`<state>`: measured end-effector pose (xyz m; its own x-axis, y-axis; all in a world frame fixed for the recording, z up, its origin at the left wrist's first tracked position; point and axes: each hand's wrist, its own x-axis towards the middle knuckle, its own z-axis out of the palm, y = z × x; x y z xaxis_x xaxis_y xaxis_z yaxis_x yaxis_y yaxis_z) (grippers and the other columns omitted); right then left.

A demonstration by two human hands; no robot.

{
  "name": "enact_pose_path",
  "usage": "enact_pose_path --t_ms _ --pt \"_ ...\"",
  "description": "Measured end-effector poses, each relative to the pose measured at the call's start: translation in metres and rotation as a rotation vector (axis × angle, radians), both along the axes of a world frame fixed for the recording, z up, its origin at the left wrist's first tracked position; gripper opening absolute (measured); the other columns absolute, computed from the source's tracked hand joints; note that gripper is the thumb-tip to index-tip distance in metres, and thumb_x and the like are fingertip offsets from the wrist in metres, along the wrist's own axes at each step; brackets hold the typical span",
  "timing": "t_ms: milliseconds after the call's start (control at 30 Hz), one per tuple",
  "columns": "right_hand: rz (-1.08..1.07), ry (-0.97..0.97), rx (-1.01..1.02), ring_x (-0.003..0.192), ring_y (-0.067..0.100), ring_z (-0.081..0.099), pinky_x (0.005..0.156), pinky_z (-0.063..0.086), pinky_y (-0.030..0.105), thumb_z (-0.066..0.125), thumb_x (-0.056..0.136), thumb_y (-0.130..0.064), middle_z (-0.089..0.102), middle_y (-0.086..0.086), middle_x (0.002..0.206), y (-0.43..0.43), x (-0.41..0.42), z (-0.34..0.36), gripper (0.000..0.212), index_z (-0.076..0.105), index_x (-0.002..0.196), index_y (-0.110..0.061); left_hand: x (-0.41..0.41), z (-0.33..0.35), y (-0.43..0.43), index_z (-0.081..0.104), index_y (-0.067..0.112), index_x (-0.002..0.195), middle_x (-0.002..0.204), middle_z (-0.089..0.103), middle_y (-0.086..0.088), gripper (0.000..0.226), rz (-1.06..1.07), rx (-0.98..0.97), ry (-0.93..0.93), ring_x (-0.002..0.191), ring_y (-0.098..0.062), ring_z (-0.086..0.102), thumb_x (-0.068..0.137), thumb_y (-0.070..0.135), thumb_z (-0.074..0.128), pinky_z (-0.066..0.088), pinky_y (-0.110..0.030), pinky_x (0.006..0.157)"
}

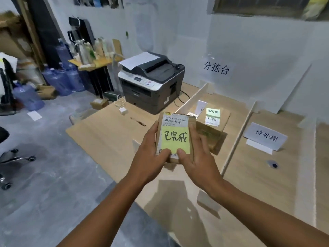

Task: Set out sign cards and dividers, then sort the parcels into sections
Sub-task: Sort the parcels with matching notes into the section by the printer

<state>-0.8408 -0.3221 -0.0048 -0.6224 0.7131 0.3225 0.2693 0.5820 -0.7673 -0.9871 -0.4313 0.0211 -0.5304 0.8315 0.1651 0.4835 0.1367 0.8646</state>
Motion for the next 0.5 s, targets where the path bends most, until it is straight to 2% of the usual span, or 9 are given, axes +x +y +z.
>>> enact_pose_path --t_ms 67,133,200,300,367,433,500 --pt "-0.050 -0.023 -0.033 0.108 -0.021 0.044 0.069 0.038 -0.007 0.043 0.092 -0.065 0.028 -0.024 0.126 0.027 -0.022 -0.005 0.078 -0.004 0.153 -0.060 -0.030 -0.010 0.035 0.017 0.064 0.146 0.140 0.055 0.020 0.083 -0.056 -0.021 -0.027 0.119 -0.006 0.062 0.078 0.038 0.057 0.060 -0.040 0.085" --pt "-0.096 -0.047 -0.047 0.109 -0.014 0.048 0.071 0.035 -0.008 0.045 0.093 -0.061 0.031 -0.018 0.132 0.058 -0.045 -0.015 0.079 -0.004 0.154 -0.059 -0.060 -0.023 0.074 0.018 0.065 0.145 0.139 0.056 0.018 0.083 -0.107 -0.038 -0.049 0.117 -0.007 0.064 0.078 0.039 0.058 0.061 -0.042 0.085" --pt "-0.131 -0.066 -0.068 0.116 -0.004 0.049 0.067 0.040 -0.003 0.048 0.096 -0.058 0.031 -0.017 0.138 0.089 -0.069 -0.026 0.079 -0.006 0.154 -0.059 -0.087 -0.036 0.112 0.018 0.065 0.145 0.139 0.056 0.019 0.083 -0.142 -0.059 -0.057 0.114 -0.004 0.064 0.078 0.037 0.059 0.062 -0.042 0.083" --pt "-0.190 -0.080 -0.140 0.121 0.006 0.053 0.079 0.042 0.009 0.051 0.098 -0.053 0.031 -0.014 0.140 0.132 -0.104 -0.037 0.081 -0.008 0.153 -0.060 -0.122 -0.048 0.166 0.019 0.064 0.144 0.144 0.052 0.019 0.082 -0.169 -0.098 -0.075 0.117 -0.004 0.061 0.076 0.038 0.058 0.061 -0.044 0.086" --pt "-0.234 -0.085 -0.183 0.117 0.009 0.054 0.079 0.042 0.015 0.049 0.098 -0.052 0.032 -0.011 0.137 0.157 -0.126 -0.041 0.080 -0.009 0.153 -0.060 -0.145 -0.052 0.200 0.020 0.065 0.141 0.146 0.049 0.020 0.080 -0.211 -0.123 -0.083 0.122 -0.006 0.058 0.077 0.036 0.057 0.059 -0.045 0.089" --pt "-0.263 -0.123 -0.203 0.113 0.010 0.055 0.077 0.042 0.019 0.046 0.099 -0.052 0.031 -0.009 0.139 0.185 -0.146 -0.045 0.078 -0.010 0.153 -0.058 -0.166 -0.054 0.234 0.022 0.066 0.139 0.140 0.052 0.027 0.078 -0.265 -0.134 -0.105 0.115 0.000 0.061 0.079 0.032 0.058 0.062 -0.037 0.081" --pt "-0.295 -0.173 -0.220 0.102 0.003 0.053 0.071 0.039 0.015 0.043 0.101 -0.052 0.031 -0.008 0.142 0.213 -0.163 -0.047 0.076 -0.011 0.153 -0.055 -0.182 -0.056 0.266 0.024 0.061 0.142 0.132 0.054 0.034 0.078 -0.304 -0.143 -0.136 0.107 0.007 0.062 0.078 0.031 0.059 0.061 -0.027 0.073"
